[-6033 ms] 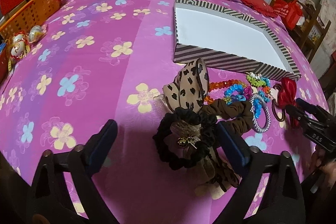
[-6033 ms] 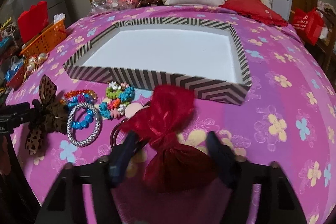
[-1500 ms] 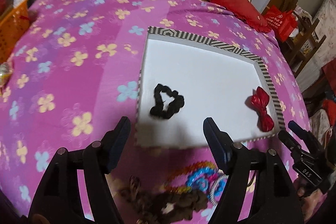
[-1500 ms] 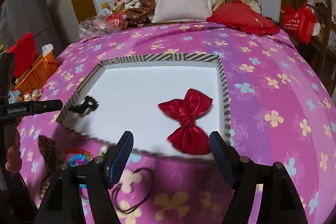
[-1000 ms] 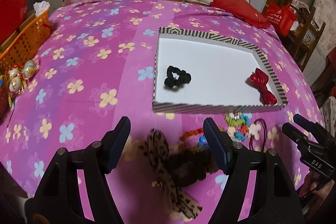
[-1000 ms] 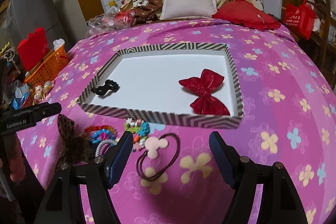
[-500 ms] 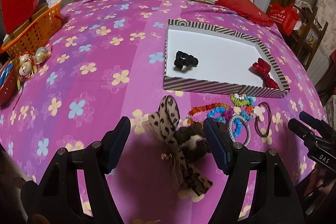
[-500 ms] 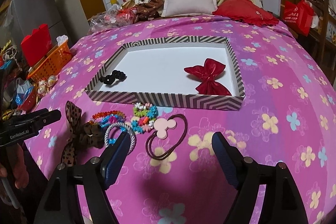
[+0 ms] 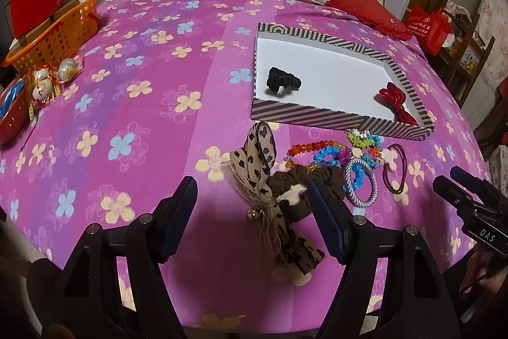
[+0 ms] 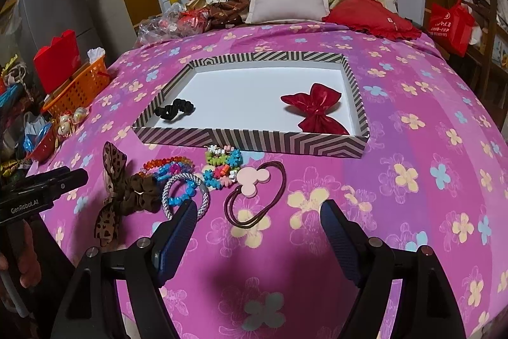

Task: Organize jewelry
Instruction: 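Move the left tool toward the leopard-print bow while the right tool approaches the pink mouse-ear hair tie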

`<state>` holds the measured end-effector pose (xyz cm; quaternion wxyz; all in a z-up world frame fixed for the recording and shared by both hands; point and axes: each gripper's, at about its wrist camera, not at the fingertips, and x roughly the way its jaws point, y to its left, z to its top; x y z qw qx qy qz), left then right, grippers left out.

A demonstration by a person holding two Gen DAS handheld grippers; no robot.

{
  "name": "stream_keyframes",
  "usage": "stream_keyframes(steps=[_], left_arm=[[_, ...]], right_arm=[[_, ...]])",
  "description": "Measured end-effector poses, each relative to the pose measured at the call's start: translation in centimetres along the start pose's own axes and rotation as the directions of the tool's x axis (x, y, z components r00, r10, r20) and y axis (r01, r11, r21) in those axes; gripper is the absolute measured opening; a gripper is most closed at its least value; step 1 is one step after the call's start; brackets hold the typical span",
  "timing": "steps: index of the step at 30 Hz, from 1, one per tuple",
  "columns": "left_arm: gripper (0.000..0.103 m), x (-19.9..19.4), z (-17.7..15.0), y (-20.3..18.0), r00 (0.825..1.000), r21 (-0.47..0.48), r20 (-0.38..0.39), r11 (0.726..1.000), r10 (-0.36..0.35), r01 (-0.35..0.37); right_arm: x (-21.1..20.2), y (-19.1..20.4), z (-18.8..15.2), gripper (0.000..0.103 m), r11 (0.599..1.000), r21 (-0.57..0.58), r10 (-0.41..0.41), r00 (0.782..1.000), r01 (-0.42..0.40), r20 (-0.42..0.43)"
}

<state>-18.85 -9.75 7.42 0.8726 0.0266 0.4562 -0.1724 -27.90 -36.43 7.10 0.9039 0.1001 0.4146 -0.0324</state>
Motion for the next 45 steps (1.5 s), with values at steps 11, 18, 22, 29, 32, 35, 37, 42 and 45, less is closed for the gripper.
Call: stream_keyframes(steps=[11,18,22,29,32,35,37,42,45], left_arm=[[0.072,0.7,-1.9,1.7,0.994,-0.023,-0.081,0.997,-0.073,0.071],[0.072,1.3,-2.6,2.3,0.989,-0.043,-0.106,0.994,-0.106,0.102],[0.072,1.7,-2.3,2.3,0.987,-0.058,-0.113,0.992,-0.114,0.108],[0.072,2.6,-2.0,2.0,0.984,-0.064,-0.126,0.991,-0.125,0.117],[0.072,3.0,-1.9,2.1,0.983,-0.067,-0.133,0.991,-0.124,0.116],[0.072,3.3,-1.9,2.2,0.983,-0.073,-0.139,0.991,-0.124,0.114],[0.072,3.5,-1.8,2.3,0.982,-0.078,-0.142,0.990,-0.124,0.114],[0.072,3.8,-1.7,2.6,0.981,-0.086,-0.148,0.990,-0.122,0.111],[0.072,4.0,-1.5,2.7,0.981,-0.094,-0.150,0.990,-0.121,0.108]], right_arm=[[0.4,-0.2,-1.4,0.078,1.000,-0.019,-0.011,1.000,0.011,-0.025],[1.7,-0.6,-2.0,0.078,1.000,-0.016,-0.017,0.998,0.016,-0.058],[2.2,-0.6,-1.8,0.078,1.000,-0.025,-0.020,0.999,0.019,-0.049],[3.7,-0.8,-0.8,0.077,0.999,-0.036,-0.031,0.999,0.029,-0.034],[4.2,-0.7,-0.2,0.067,0.999,-0.042,-0.019,0.999,0.017,-0.033],[4.8,0.0,0.4,0.061,0.996,-0.084,-0.013,0.999,0.011,-0.029],[5.5,0.6,0.7,0.054,0.993,-0.121,-0.014,0.999,0.010,-0.029],[7.3,1.0,1.2,0.048,0.982,-0.188,0.001,0.998,-0.012,-0.062],[8.0,1.1,1.4,0.048,0.977,-0.213,0.012,0.998,-0.026,-0.066]])
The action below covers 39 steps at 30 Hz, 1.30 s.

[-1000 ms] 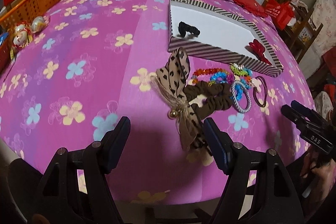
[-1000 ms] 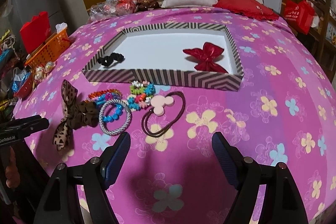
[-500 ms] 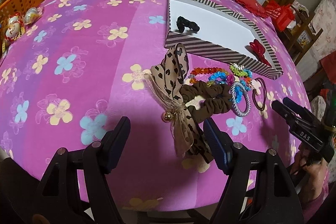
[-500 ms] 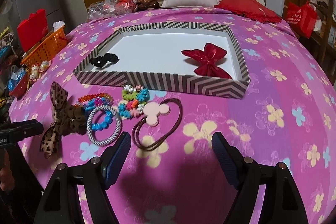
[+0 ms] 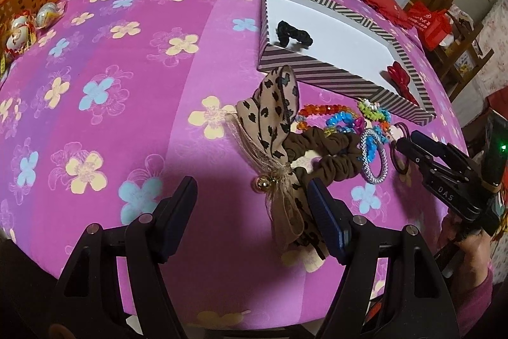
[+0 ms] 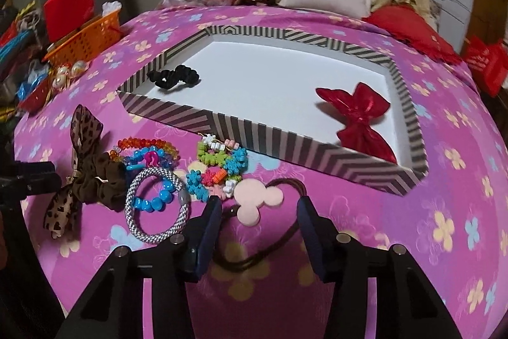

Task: Organize jewelry
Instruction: 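Move the left tool toward the leopard-print bow while the right tool approaches the pink mouse-ear hair tie, then close the left tool on the leopard-print bow while the right tool grasps the pink mouse-ear hair tie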

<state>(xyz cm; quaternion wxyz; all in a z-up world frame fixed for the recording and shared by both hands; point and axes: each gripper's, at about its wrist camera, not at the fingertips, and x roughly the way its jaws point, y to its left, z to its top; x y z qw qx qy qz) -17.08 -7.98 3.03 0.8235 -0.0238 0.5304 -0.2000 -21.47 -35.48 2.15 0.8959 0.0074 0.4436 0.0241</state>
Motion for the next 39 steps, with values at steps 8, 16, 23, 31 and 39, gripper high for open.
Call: stream_keyframes(steps=[8,16,23,31,39], left_arm=[[0.072,0.5,0.3,-0.3,1.000,0.003,-0.009,1.000,-0.003,0.003],[0.072,0.8,0.6,-1.1,1.000,0.019,-0.014,1.000,-0.013,0.013],[0.072,1.6,0.8,-1.9,1.000,0.027,-0.025,1.000,-0.010,0.011],[0.068,2.5,0.9,-2.8,1.000,0.065,-0.019,0.998,0.020,-0.019],[0.020,2.5,1.4,-1.7,0.999,0.032,-0.019,0.999,-0.043,0.043]], right_arm=[[1.5,0.2,0.1,0.048,0.999,-0.043,0.025,1.000,-0.026,-0.008],[0.8,-0.2,-0.8,0.036,0.999,-0.030,0.014,1.000,-0.014,0.006],[-0.2,-0.7,-1.9,0.036,1.000,0.007,0.003,1.000,-0.003,0.012],[-0.3,-0.9,-2.2,0.036,1.000,0.015,0.003,1.000,-0.004,0.017],[-0.4,-0.9,-2.2,0.036,0.999,0.034,0.003,1.000,-0.004,0.023]])
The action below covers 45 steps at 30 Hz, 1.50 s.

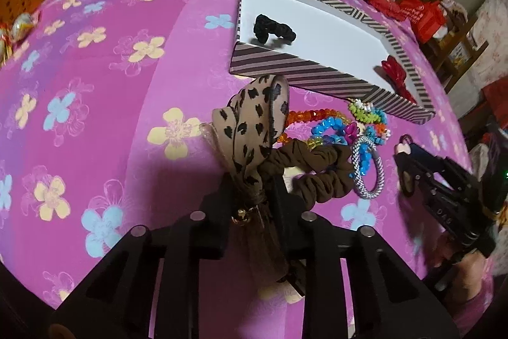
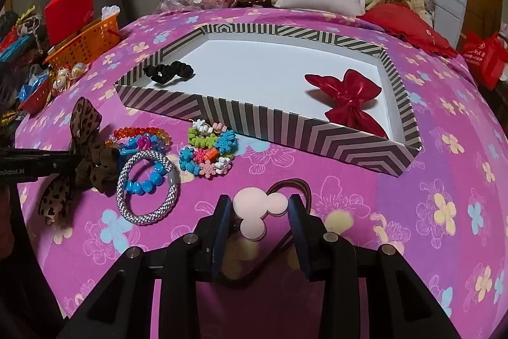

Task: Organize jewelry
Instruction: 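Close the left tool on the leopard-print bow while the right tool grasps the pink mouse-ear hair tie, then carry the leopard bow with the left tool into the tray while the right tool carries the pink tie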

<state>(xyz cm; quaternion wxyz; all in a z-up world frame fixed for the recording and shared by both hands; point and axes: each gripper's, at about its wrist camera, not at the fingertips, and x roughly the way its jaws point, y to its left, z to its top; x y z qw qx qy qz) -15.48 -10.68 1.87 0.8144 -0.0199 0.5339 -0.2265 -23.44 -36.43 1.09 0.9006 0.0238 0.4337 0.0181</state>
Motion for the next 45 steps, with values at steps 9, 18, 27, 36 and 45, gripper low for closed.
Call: stream_keyframes(steps=[9,18,27,36,45], left_arm=[[0.014,-2.5,-0.3,-0.4,0.998,0.007,0.051,0.999,-0.032,0.032],[0.014,-4.9,0.2,-1.9,0.993,0.046,0.096,0.997,-0.064,0.060],[0.014,-6.5,0.8,-2.7,0.990,0.071,0.124,0.995,-0.072,0.063],[0.014,-7.7,1.8,-3.8,0.988,0.106,0.148,0.994,-0.050,0.035],[0.014,-7.9,3.2,-4.9,0.986,0.138,0.163,0.990,-0.039,0.017]], right_arm=[[-1.2,-0.1,-0.3,0.034,0.999,0.039,-0.006,1.000,0.005,0.026],[-3.2,0.1,-0.1,0.034,0.999,0.047,-0.011,0.998,0.008,0.064],[-4.5,-0.1,0.4,0.034,0.999,0.050,-0.020,0.996,0.016,0.089],[-5.2,0.0,0.8,0.034,0.999,0.044,-0.025,0.994,0.020,0.105],[-5.7,-0.3,1.3,0.034,0.998,0.051,-0.031,0.993,0.025,0.117]])
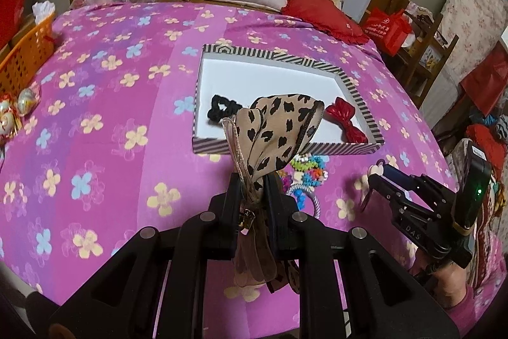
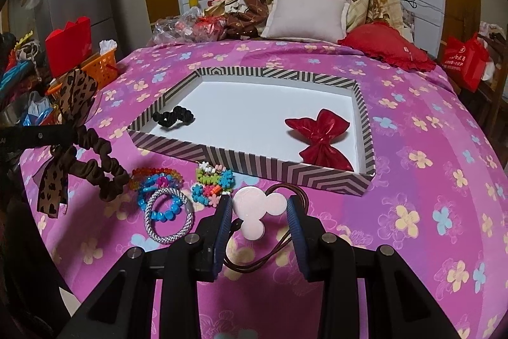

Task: Organize jewelry
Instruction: 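Carry the leopard bow with the left tool into the tray while the right tool carries the pink tie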

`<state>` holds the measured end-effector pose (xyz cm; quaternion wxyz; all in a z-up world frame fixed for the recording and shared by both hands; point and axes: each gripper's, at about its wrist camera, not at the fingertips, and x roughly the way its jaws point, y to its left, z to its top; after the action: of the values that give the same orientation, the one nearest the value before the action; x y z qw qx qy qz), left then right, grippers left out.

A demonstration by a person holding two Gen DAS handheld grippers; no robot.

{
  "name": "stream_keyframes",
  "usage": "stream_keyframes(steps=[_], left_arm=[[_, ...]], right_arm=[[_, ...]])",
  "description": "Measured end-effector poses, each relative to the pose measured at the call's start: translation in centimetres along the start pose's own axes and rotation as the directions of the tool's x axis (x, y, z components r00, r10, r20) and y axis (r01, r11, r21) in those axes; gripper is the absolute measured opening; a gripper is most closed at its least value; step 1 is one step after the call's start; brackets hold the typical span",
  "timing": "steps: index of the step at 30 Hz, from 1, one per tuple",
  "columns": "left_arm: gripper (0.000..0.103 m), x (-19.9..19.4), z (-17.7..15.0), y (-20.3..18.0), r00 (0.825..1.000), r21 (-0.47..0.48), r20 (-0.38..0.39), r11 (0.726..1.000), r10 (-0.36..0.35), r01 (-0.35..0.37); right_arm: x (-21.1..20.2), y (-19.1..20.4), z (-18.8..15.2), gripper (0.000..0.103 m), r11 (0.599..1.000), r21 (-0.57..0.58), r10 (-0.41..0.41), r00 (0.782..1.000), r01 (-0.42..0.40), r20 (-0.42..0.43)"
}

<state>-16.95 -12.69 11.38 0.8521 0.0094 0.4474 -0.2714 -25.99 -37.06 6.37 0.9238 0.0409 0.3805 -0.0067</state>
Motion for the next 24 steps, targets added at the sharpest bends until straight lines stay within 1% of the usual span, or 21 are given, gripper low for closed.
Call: stream_keyframes(steps=[9,24], left_arm=[[0.014,0.7,2.0,-0.7,1.000,0.015,0.004,1.000,0.000,-0.001],[0.014,2.2,4.8,-1.4,1.000,0.031,0.019,0.999,0.012,-0.012]], right_arm=[[-0.3,-0.2,1.1,0.034,1.000,-0.003,-0.005,1.000,0.005,0.019],[0.3,-0.4,2.9,0.034,1.000,-0.010,-0.013,0.999,0.013,0.030]])
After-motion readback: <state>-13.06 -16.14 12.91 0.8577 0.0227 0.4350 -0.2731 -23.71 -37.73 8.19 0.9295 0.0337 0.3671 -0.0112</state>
